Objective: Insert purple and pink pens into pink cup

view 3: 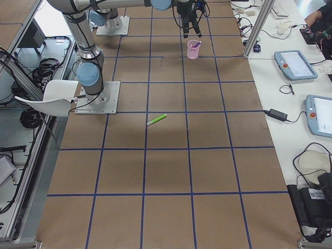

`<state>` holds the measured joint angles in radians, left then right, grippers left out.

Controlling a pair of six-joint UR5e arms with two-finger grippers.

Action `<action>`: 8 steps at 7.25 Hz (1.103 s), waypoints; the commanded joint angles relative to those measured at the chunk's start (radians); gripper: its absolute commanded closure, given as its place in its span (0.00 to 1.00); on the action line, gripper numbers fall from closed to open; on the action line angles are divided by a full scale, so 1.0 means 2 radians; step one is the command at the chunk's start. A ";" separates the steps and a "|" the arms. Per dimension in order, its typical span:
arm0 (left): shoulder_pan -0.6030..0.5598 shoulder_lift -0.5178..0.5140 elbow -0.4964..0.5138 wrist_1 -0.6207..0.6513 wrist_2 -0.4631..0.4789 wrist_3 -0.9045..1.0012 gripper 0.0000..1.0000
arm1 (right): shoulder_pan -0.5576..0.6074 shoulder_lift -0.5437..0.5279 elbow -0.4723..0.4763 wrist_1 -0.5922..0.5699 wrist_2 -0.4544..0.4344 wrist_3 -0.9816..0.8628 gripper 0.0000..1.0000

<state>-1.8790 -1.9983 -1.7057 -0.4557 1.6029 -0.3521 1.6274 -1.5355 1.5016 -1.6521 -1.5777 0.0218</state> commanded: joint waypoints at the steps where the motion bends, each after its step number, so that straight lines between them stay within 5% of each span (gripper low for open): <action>1: 0.018 0.019 0.018 -0.070 0.001 0.004 0.09 | 0.000 0.000 0.000 0.000 0.000 0.000 0.00; 3: 0.057 0.047 0.046 -0.261 0.038 0.086 0.00 | 0.000 -0.002 0.001 0.000 0.000 0.001 0.00; 6: 0.127 0.129 0.098 -0.496 0.032 0.182 0.00 | -0.001 -0.001 -0.005 0.002 -0.002 0.001 0.00; 8: 0.149 0.183 0.101 -0.554 -0.007 0.211 0.00 | -0.001 -0.001 -0.006 0.004 -0.002 0.003 0.00</action>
<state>-1.6046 -1.7001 -1.5099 -1.4853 1.6349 0.0334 1.6263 -1.5374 1.4920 -1.6459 -1.5813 0.0254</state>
